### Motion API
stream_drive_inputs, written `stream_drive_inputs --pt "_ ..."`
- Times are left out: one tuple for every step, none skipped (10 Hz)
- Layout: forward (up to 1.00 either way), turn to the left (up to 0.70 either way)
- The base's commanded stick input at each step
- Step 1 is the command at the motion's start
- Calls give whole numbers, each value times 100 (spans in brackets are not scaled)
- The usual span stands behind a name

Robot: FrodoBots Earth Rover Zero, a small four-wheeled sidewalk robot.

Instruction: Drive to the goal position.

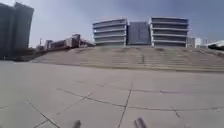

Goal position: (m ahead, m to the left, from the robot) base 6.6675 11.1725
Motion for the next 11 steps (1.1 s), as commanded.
stream_drive_inputs --pt "100 13" --pt "100 2" --pt "100 13" --pt "100 29" --pt "100 29" --pt "100 0" --pt "100 0" --pt "100 20" --pt "100 26" --pt "100 8" --pt "100 2"
